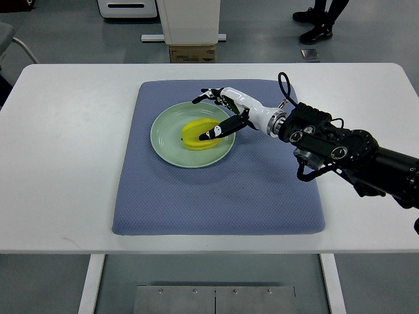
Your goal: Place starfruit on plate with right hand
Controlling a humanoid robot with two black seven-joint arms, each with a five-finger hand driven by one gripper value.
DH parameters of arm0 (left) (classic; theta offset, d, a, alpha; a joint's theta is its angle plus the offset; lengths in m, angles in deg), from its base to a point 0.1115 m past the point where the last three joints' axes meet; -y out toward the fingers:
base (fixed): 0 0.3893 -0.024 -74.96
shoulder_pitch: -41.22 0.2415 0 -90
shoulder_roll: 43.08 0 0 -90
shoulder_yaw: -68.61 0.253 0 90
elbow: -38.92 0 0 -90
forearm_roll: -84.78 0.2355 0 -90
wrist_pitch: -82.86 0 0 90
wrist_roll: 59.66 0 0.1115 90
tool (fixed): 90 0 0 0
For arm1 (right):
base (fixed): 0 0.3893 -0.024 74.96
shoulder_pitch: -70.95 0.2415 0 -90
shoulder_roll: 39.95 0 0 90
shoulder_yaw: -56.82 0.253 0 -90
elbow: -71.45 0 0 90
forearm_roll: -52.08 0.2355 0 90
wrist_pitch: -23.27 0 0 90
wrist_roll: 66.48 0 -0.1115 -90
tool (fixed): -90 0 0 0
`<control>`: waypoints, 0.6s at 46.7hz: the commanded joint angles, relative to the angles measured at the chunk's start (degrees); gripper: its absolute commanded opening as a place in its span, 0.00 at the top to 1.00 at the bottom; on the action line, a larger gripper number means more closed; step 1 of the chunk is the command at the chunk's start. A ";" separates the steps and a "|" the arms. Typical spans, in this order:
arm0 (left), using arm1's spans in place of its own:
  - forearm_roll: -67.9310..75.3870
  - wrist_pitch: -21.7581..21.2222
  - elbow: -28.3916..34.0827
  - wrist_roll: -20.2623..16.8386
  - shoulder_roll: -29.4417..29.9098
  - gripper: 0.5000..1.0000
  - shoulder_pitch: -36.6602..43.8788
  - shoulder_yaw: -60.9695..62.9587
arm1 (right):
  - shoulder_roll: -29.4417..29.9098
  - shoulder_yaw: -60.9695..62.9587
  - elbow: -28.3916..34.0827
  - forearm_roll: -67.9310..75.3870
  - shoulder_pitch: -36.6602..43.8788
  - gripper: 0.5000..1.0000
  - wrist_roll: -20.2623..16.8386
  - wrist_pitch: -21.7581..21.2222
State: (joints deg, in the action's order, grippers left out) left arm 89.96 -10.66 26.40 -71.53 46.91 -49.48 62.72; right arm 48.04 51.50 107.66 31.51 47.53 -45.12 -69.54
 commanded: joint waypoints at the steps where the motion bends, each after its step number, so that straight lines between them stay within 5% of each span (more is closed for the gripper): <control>1: 0.00 0.00 0.04 0.00 0.00 0.00 0.00 0.00 | -0.28 3.56 0.00 0.00 -1.45 0.00 -0.09 -0.09; 28: 0.00 0.00 0.04 0.00 0.00 0.00 0.00 0.08 | -0.28 31.25 -0.27 4.31 -13.40 0.00 0.88 0.00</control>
State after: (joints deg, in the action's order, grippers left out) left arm 89.96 -10.66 26.41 -71.52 46.92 -49.48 62.75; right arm 47.85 82.58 107.42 35.29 34.33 -44.39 -69.53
